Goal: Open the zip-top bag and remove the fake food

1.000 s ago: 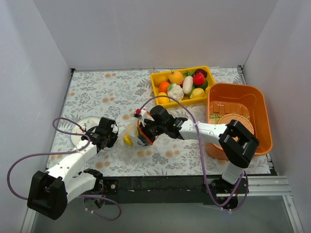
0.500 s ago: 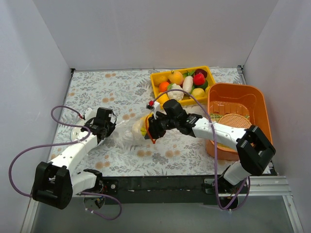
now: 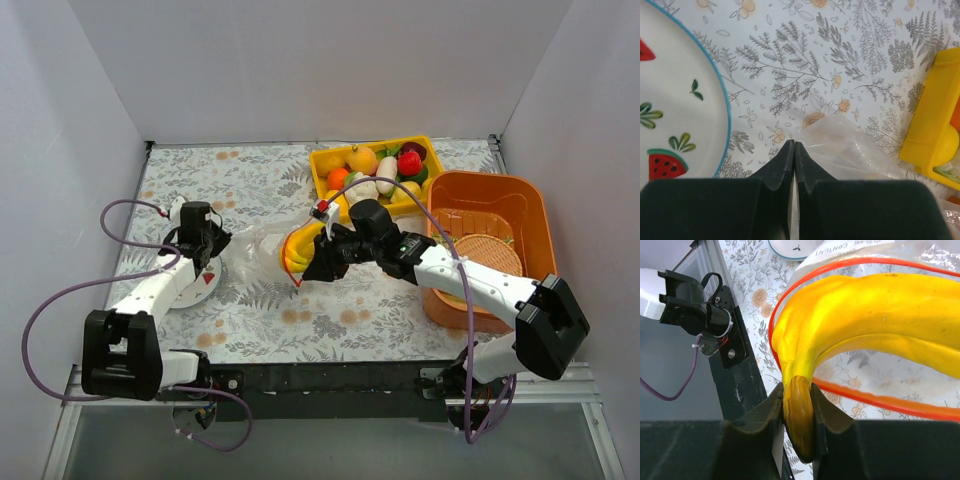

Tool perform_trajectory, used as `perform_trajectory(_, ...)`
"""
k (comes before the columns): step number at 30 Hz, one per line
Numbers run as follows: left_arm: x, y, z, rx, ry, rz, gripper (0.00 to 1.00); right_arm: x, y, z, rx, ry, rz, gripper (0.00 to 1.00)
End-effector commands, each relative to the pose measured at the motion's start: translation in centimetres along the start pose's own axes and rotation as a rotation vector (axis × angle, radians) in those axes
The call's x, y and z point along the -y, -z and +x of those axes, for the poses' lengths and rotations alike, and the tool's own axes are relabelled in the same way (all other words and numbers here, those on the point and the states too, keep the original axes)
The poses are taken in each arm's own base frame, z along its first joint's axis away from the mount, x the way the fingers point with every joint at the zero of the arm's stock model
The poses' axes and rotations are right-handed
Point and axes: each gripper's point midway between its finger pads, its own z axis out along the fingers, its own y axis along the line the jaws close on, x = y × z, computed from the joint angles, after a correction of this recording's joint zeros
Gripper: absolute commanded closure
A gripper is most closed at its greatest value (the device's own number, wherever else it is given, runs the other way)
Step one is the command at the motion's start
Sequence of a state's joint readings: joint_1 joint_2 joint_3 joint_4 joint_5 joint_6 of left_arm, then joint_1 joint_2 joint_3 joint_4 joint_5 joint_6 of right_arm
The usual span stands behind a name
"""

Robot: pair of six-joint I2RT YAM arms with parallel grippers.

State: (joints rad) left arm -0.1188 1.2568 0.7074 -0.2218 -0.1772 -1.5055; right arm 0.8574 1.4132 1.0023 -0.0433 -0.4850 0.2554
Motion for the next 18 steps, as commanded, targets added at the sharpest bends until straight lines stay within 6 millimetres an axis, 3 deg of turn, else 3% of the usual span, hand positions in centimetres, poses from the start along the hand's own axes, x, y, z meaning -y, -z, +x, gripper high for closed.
perform_trajectory(1,4.2,-0.1,-2.1,0.004,-0.079,0.184,1.00,-1.6,1.5,-2.8,0.067,0.077,-0.036,0.81)
perform_trajectory(11,5.1,-1.7,-3.0,-0.012,-0.086,0.214,1.00,-6.8,4.1,-5.6,0.134,0.164,-0.225,0.80)
perform_trajectory(18,5.0,-3.4,-4.7,0.000,-0.039,0.126,1.00,-10.2,6.1,-5.7,0.128,0.195,-0.379,0.80)
